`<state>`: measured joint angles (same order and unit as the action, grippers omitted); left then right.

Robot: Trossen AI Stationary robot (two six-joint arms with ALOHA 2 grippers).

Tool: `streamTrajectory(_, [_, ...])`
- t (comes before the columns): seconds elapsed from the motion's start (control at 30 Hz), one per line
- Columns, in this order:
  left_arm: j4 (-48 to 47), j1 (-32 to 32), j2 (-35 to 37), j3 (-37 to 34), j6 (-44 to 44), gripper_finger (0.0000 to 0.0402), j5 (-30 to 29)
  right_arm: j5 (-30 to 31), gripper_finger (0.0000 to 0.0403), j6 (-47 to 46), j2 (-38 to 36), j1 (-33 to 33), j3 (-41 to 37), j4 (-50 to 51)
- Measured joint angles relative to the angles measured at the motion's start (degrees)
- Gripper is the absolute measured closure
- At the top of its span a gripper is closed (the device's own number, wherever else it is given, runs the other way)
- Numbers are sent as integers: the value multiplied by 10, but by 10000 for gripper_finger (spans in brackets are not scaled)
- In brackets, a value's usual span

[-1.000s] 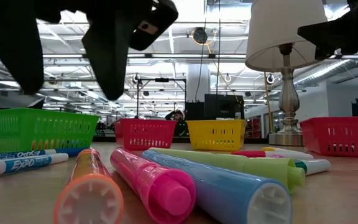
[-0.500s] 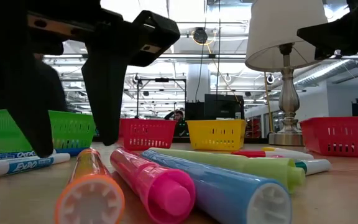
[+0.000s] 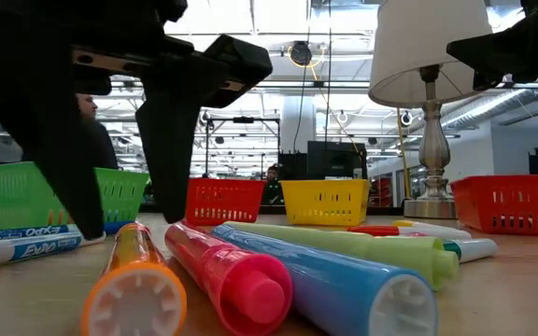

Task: Pick & Place Markers
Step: Put the orange highlighter into the green bin

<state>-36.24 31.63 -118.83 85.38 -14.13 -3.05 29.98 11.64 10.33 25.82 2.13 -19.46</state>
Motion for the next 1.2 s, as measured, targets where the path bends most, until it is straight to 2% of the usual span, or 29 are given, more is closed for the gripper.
streamTrajectory(0.2, [8, -5, -20, -6, -2, 241, 33, 0, 403, 0, 2, 0, 0, 0])
streamTrajectory(0.47, [9, -4, -33, -8, -7, 243, 41, 2, 403, 2, 11, 0, 0, 0])
streamTrajectory(0.57, [10, -4, -34, -8, -16, 266, 43, 2, 403, 2, 11, 0, 0, 0])
streamTrajectory(0.73, [8, 0, -35, -9, -27, 345, 43, 2, 403, 2, 11, 0, 0, 0])
streamTrajectory(0.9, [4, 1, -34, -7, -23, 346, 43, 2, 403, 0, 11, 0, 0, 0])
streamTrajectory(1.1, [-52, 16, -15, 11, -21, 346, -12, 2, 403, 0, 11, 0, 0, 0])
streamTrajectory(1.2, [-96, 21, 16, 30, -8, 346, -38, 0, 403, -1, 11, 0, 0, 0])
